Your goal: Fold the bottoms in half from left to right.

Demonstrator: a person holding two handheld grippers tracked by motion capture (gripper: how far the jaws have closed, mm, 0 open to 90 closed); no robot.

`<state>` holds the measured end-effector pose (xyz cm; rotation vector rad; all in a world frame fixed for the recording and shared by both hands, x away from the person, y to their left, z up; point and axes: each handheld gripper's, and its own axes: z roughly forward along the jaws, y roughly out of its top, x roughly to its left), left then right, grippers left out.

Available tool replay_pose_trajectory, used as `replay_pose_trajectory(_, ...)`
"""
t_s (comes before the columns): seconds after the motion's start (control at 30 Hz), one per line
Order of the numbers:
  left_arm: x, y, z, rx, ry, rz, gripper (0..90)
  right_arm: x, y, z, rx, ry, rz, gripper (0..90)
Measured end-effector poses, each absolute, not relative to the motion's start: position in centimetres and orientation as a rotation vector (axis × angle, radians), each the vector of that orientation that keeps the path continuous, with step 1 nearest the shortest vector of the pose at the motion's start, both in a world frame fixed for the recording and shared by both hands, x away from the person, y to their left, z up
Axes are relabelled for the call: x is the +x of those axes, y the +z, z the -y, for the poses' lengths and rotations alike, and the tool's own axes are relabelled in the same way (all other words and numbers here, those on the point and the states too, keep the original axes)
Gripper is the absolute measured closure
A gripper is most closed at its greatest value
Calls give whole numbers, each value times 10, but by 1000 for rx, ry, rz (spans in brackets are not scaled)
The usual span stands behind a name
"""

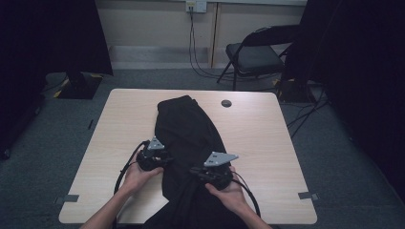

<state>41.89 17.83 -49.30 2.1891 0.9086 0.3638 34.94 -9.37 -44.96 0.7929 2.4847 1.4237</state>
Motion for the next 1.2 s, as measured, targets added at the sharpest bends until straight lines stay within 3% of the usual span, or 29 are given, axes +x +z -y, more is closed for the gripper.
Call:
replay_pose_trajectory(0.3,420,-493,-179,2186,374,-920,582,332,-440,174,954,1406,-2362,856)
replay_pose_trajectory(0.53,420,-493,-179,2186,370,-920,581,326,-452,202,1033,1257,-2358,808)
replay_pose_trajectory(0.57,420,-493,-179,2186,370,-920,580,324,-451,203,1025,1245,-2354,759)
replay_pose_trajectory(0.7,421,-493,-179,2183,375,-930,580,321,-449,205,1023,1216,-2349,749)
replay_pose_trajectory(0.77,421,-493,-180,2181,375,-931,580,319,-449,207,1031,1221,-2342,722)
replay_pose_trajectory(0.8,421,-493,-180,2180,376,-931,580,319,-448,206,1028,1234,-2313,667)
replay_pose_trajectory(0.93,421,-493,-179,2179,384,-936,577,324,-439,191,992,1279,-2280,639)
replay_pose_trajectory(1.2,421,-493,-179,2182,386,-931,576,343,-458,146,881,1264,-2468,669)
